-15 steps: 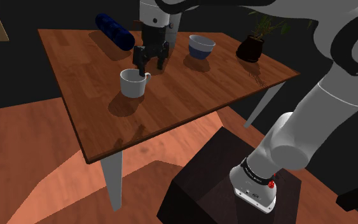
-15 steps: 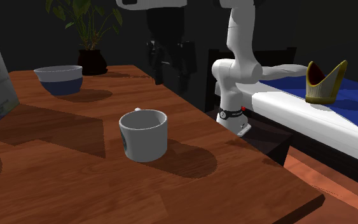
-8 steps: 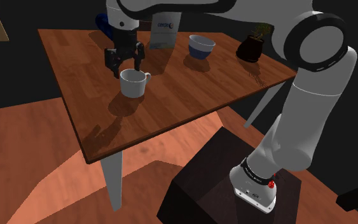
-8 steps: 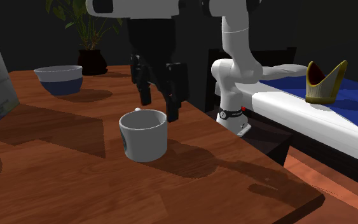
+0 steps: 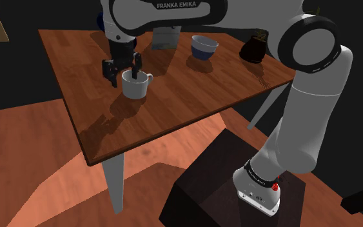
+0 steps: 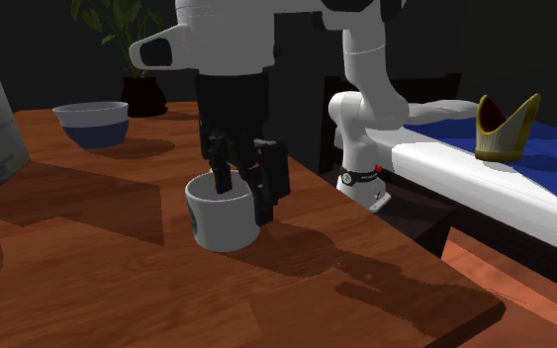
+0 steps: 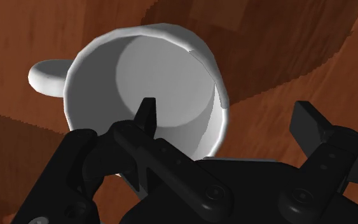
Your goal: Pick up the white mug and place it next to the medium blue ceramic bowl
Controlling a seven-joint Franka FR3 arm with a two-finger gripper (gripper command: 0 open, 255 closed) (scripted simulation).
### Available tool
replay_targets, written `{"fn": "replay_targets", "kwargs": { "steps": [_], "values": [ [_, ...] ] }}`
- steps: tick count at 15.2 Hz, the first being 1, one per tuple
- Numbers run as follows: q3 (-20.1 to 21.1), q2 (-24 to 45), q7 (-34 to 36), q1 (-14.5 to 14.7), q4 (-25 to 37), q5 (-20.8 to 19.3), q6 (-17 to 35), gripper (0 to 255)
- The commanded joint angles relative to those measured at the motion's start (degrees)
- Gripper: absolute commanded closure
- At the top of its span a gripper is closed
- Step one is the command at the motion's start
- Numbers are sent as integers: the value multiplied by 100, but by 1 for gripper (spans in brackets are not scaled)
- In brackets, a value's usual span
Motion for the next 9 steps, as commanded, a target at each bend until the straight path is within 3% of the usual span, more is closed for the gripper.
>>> {"fn": "replay_targets", "kwargs": {
  "steps": [1, 8, 9],
  "values": [
    [-3, -13, -1, -11, -123, 0, 113, 0],
    [-3, -11, -1, -10, -120, 0, 112, 0],
    [-3, -11, -1, -10, -120, 0, 112, 255]
  ]
}}
